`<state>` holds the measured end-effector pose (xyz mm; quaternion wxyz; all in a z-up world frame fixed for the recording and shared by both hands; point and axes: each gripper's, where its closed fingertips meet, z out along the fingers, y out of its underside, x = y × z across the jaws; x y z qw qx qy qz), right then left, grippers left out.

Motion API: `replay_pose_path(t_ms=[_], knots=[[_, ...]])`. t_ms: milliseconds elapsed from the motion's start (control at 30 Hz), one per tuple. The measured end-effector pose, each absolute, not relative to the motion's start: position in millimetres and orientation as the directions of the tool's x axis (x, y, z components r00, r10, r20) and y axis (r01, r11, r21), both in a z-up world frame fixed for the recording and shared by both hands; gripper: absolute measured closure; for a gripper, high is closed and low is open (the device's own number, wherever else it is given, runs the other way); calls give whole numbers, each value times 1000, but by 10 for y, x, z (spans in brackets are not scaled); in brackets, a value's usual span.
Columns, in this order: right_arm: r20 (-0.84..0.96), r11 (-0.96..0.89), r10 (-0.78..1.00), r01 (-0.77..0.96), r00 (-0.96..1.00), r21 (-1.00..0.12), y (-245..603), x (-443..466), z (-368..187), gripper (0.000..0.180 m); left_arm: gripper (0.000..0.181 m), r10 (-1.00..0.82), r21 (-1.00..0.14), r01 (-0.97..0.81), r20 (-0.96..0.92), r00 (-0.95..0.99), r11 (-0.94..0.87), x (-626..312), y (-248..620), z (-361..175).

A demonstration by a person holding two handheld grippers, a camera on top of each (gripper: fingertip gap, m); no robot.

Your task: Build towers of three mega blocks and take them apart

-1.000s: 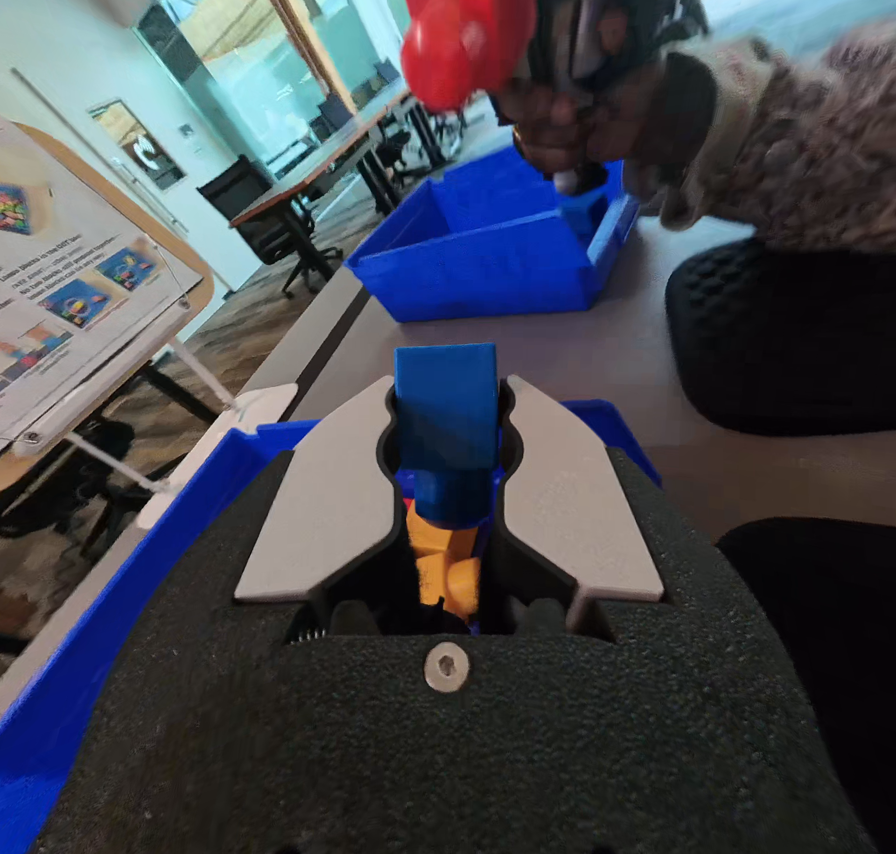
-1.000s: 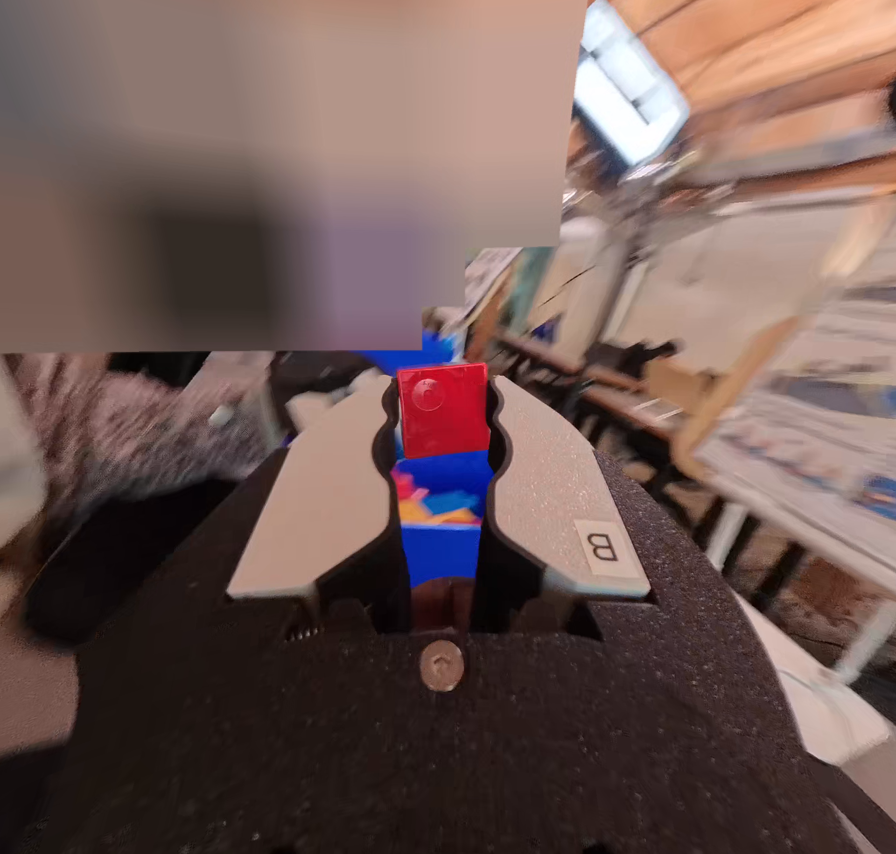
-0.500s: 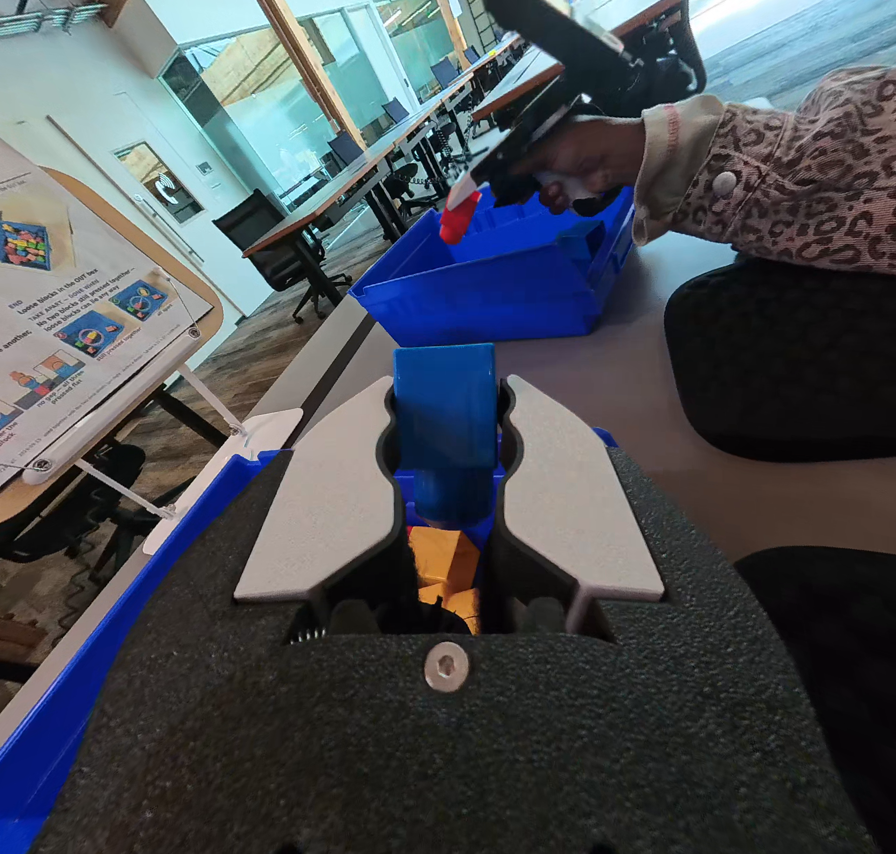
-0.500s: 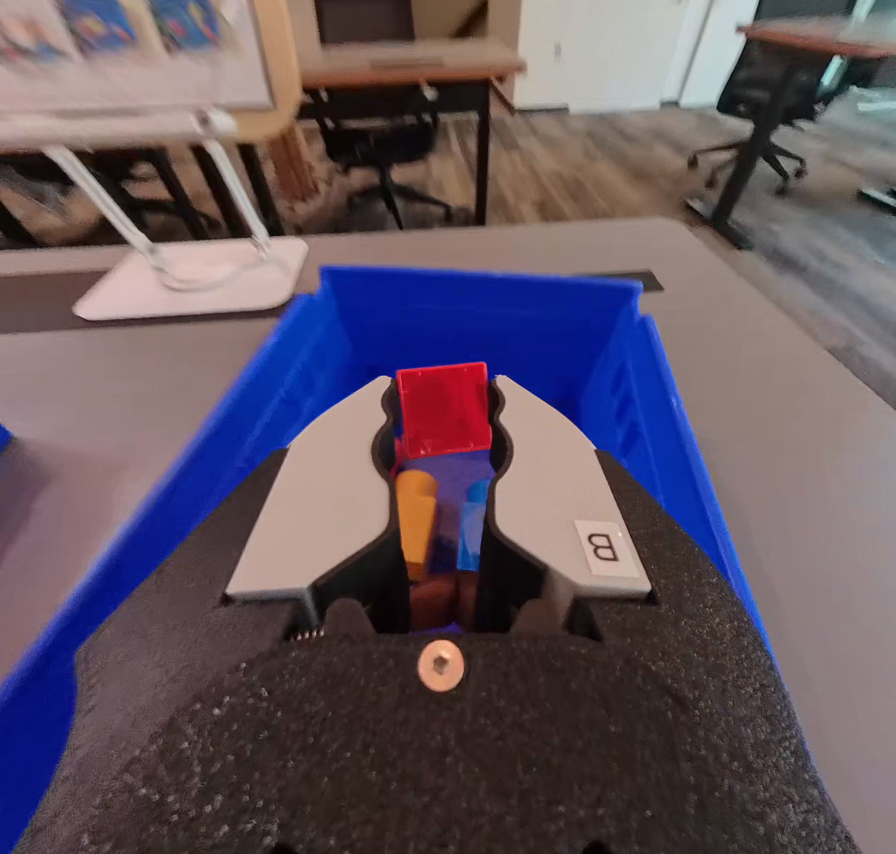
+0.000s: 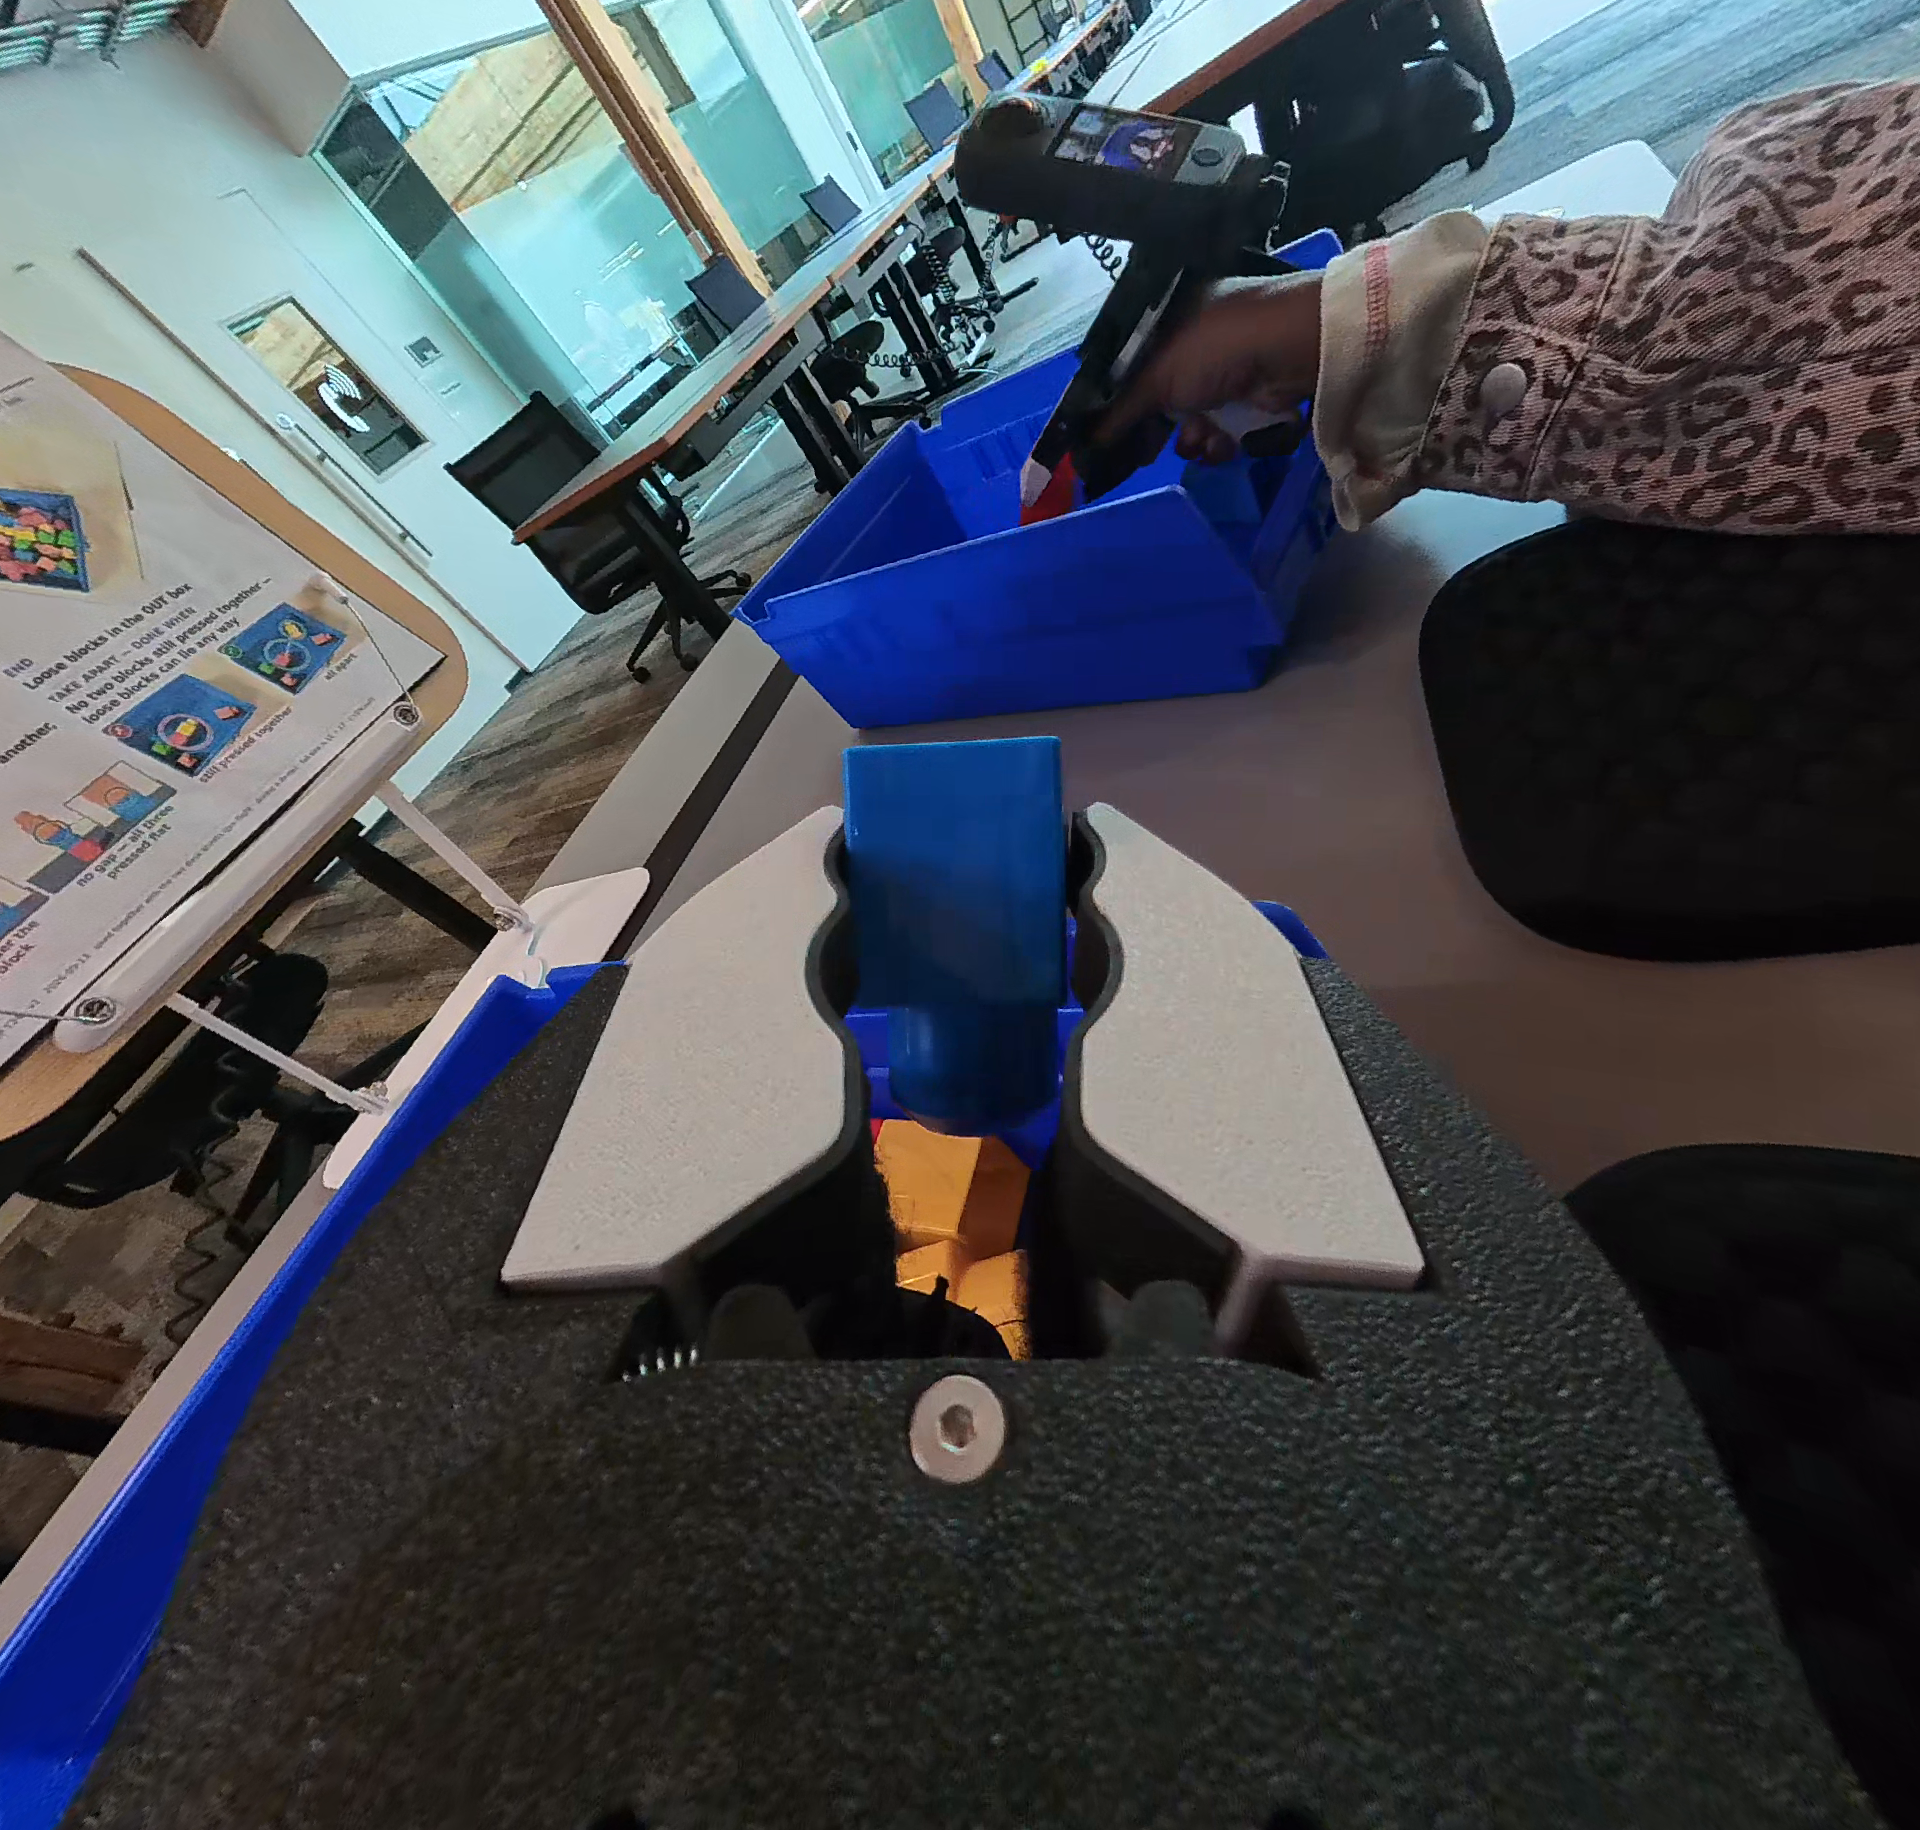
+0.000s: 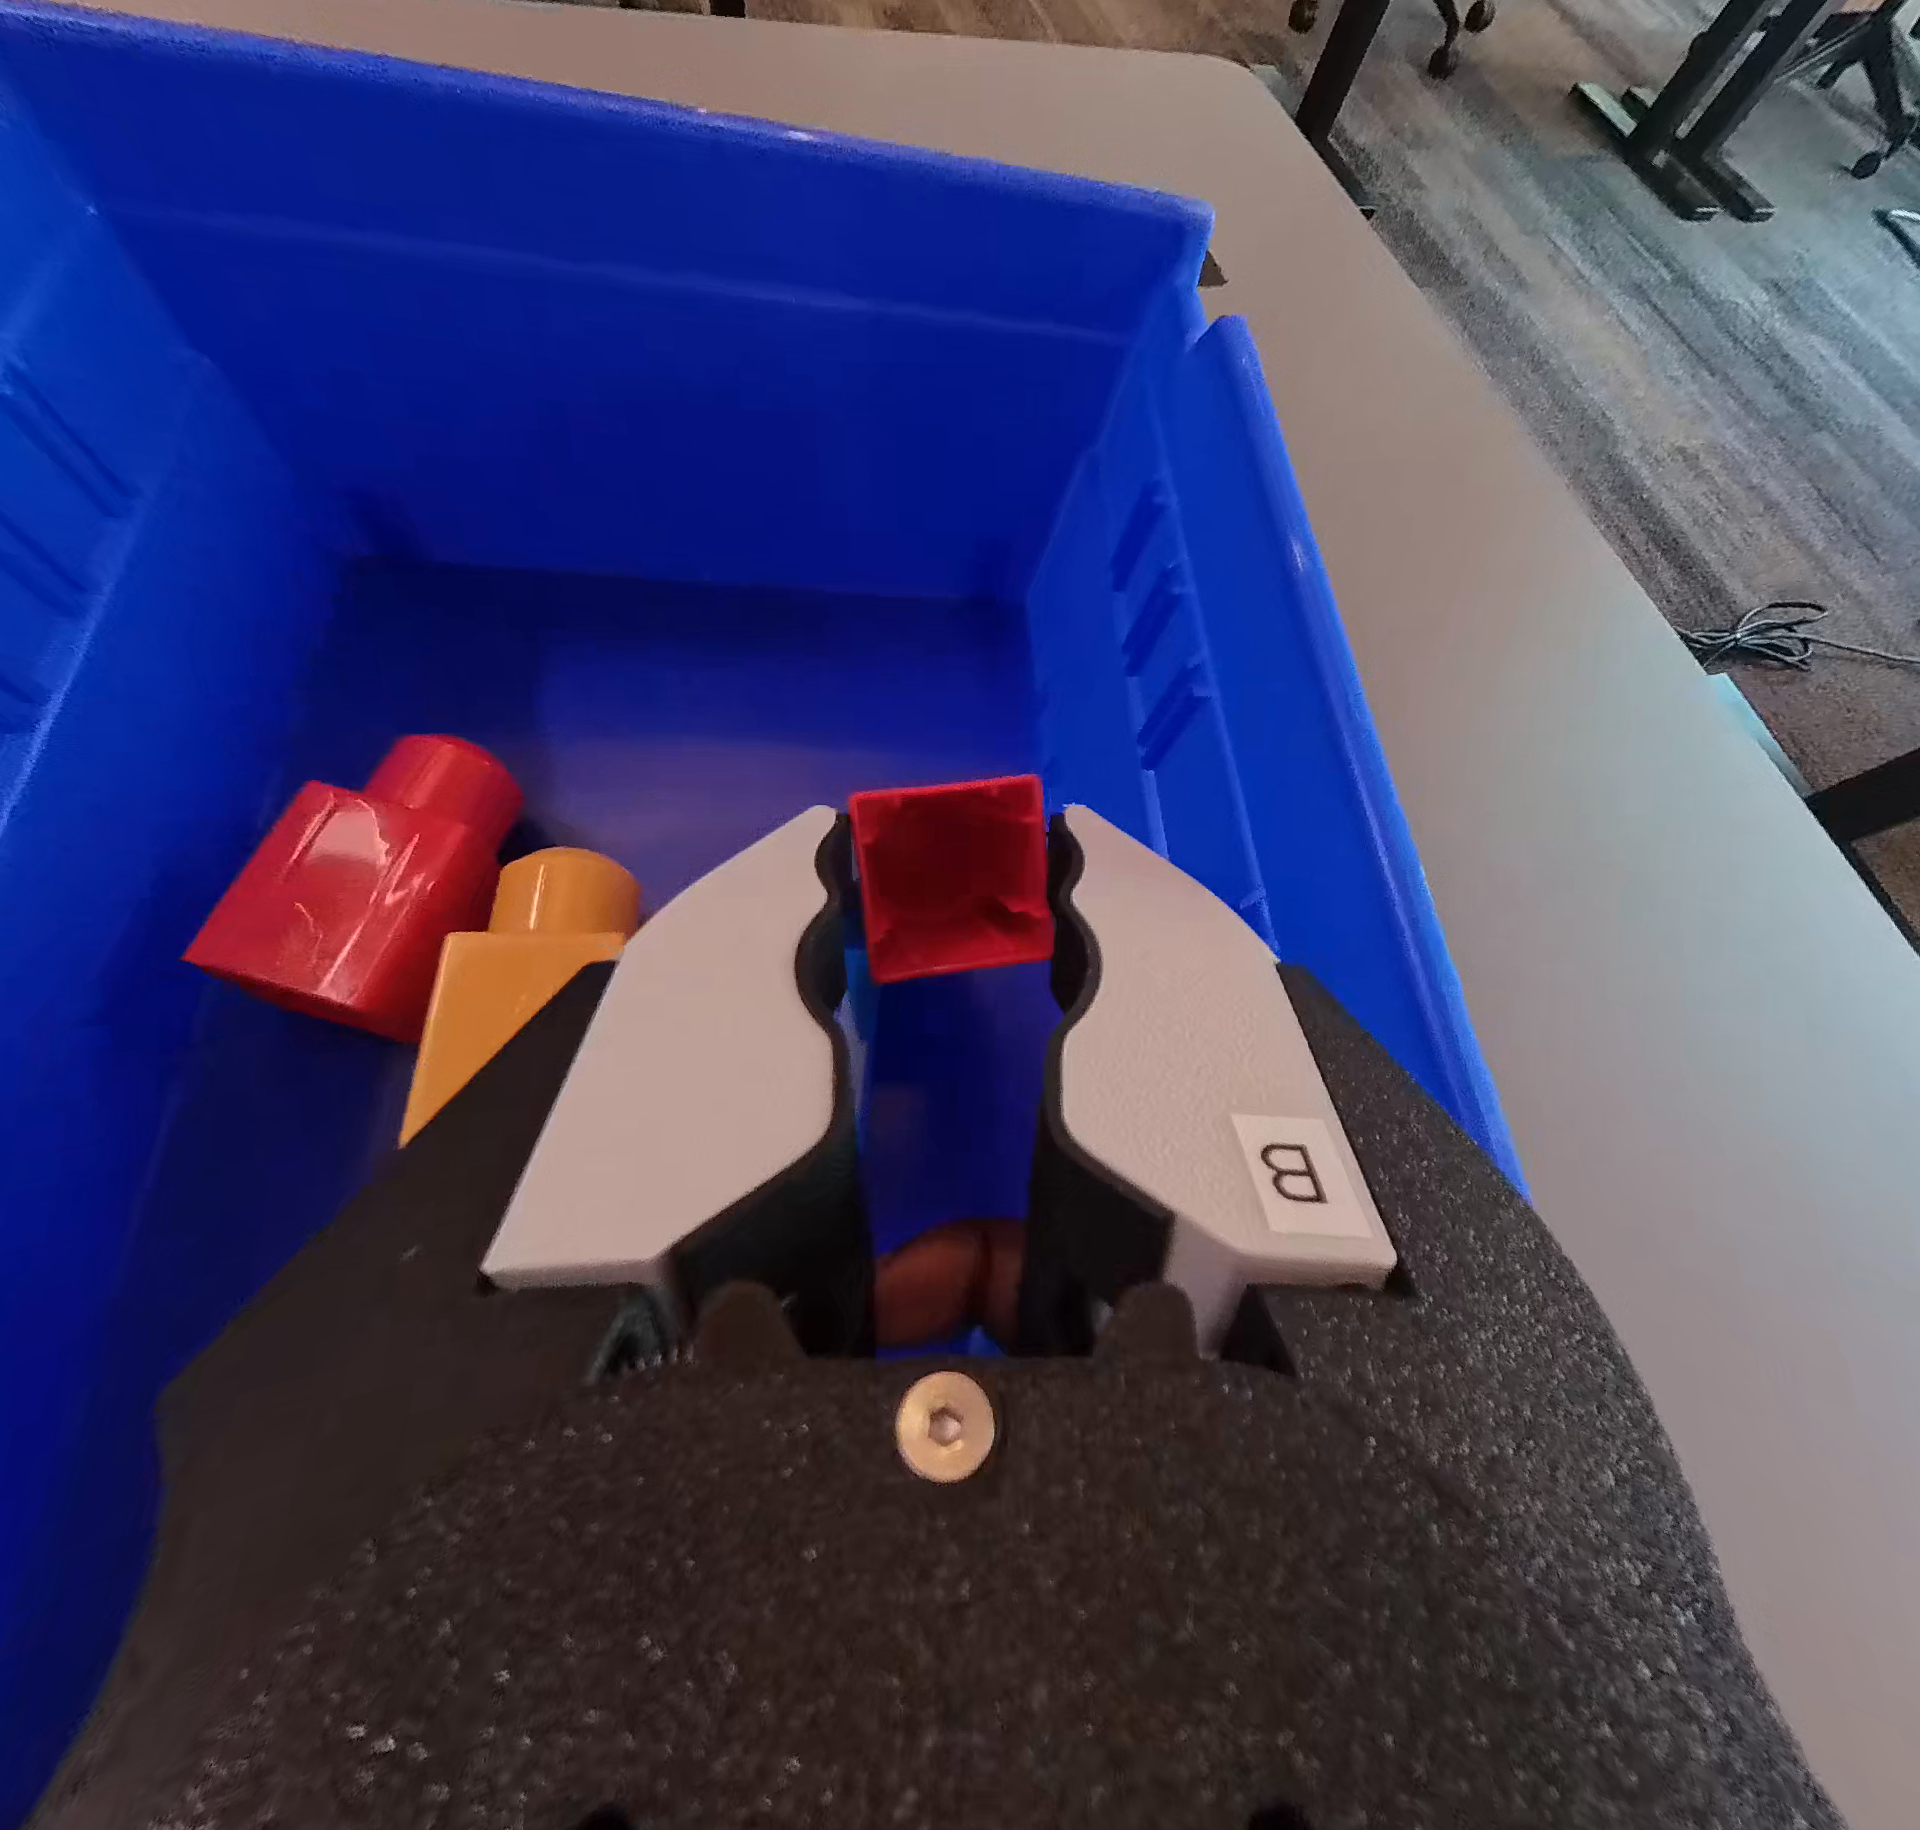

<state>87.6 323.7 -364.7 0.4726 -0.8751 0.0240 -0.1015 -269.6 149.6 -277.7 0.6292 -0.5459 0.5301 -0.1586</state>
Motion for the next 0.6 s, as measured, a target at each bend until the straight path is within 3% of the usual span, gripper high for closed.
replay_pose_path(t_ms=[367, 500, 600], knots=[[252, -508, -142, 148, 957, -849, 3194, 826, -3428, 122, 142, -778, -851, -392, -496, 385, 349, -2689, 1508, -2809], [260, -332, -131, 205, 957, -921, 3195, 630, -3028, 118, 142, -776, -851, -394, -497, 388, 348, -2692, 1519, -2818], [220, -43, -4, 220, 975, -975, 3123, 177, -2528, 117, 142, -775, -851, -394, -497, 390, 347, -2690, 1528, -2823]])
